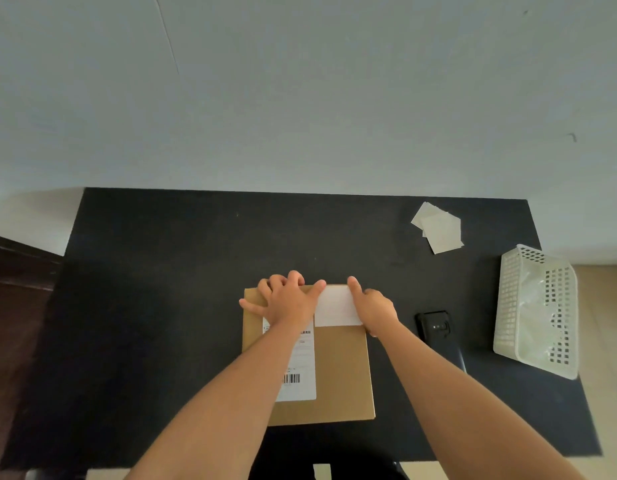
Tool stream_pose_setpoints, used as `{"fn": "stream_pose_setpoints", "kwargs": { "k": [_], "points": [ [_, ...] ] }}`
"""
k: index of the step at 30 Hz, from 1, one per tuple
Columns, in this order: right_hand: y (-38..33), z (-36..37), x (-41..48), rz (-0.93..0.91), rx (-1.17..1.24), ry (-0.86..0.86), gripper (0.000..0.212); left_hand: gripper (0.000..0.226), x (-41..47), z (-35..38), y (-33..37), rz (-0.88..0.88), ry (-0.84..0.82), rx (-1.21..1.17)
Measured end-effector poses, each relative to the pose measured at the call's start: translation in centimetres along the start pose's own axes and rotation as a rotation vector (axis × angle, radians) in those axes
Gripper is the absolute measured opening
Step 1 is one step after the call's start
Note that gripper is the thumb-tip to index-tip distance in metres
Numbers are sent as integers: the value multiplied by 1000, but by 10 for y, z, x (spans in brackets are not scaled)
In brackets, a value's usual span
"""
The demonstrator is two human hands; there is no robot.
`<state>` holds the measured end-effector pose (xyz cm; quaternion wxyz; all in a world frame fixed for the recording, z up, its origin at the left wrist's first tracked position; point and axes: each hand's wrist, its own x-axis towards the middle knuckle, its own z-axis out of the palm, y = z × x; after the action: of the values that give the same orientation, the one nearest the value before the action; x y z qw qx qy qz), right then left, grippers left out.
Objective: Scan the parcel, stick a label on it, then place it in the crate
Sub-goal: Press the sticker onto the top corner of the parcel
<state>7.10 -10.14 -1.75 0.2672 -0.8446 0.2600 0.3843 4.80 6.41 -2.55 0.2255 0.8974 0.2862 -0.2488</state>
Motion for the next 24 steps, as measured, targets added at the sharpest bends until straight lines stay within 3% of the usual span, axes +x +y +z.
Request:
{"fn": "stream_pose_setpoints", "kwargs": {
  "k": [3,8,11,17,24],
  "points": [
    [4,-3,2,-18,82,-8,78,39,1,-1,-1,15,6,-32],
    [2,5,-5,-46,-47,58,90,52,-2,0,-2,28,17,-12],
    [5,4,1,-66,-7,32,76,65,-2,0,-1,41,12,23],
    [17,-1,7,-54,176,-45,54,44,2,2,-2,31,15,-35],
    [63,10,-19,-152,237,-132,42,46,4,2,-2,20,-16,-44]
  ]
}}
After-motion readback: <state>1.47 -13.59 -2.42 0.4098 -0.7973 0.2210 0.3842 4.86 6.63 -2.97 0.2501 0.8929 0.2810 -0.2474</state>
